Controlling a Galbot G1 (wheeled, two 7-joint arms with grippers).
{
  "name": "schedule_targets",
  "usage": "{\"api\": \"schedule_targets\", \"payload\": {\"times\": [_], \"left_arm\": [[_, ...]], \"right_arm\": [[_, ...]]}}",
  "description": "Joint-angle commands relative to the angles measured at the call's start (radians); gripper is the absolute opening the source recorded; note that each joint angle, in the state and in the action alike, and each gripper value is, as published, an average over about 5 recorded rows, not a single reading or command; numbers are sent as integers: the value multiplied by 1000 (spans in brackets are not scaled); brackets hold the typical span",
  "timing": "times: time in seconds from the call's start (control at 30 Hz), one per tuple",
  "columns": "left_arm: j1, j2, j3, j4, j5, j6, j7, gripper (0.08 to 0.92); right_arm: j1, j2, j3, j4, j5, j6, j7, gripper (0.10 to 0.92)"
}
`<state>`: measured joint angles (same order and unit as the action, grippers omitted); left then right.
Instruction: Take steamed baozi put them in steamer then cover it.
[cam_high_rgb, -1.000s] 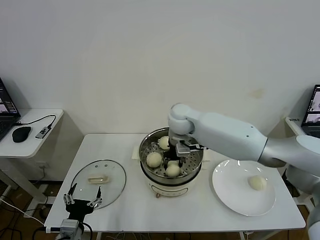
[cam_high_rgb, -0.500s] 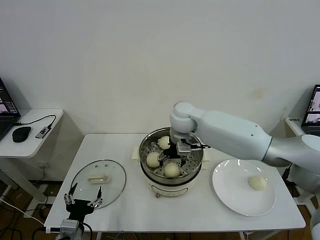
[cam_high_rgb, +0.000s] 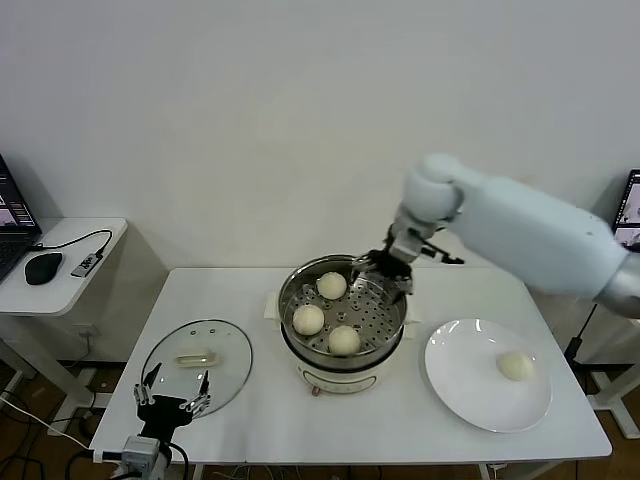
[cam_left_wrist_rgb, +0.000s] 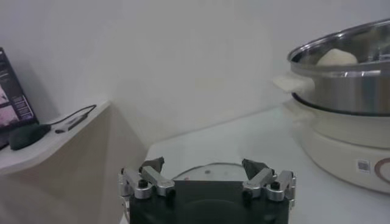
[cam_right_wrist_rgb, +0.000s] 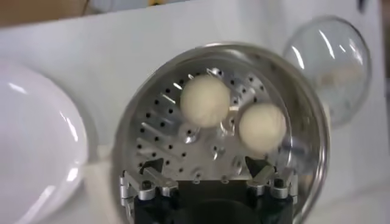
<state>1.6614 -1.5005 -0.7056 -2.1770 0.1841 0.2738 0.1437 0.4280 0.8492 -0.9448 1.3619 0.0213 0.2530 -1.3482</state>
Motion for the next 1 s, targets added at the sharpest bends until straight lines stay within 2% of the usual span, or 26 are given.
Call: {"api": "schedule_targets", "payload": {"times": [0.03, 0.2, 0.53, 1.0], "left_arm": [[-5, 7, 6, 6, -19, 7, 7, 823], [0, 9, 4, 3, -36, 9, 5, 823], [9, 15, 8, 15, -35, 15, 9, 823], [15, 10, 6, 30, -30, 16, 11, 823]], "right_arm": [[-77, -251, 101, -52, 85, -503, -14, 823], [-204, -297, 216, -86, -11, -539, -24, 823], [-428, -288, 390, -145, -223, -422, 4, 823], [-516, -256, 385, -195, -334, -341, 25, 823]]}}
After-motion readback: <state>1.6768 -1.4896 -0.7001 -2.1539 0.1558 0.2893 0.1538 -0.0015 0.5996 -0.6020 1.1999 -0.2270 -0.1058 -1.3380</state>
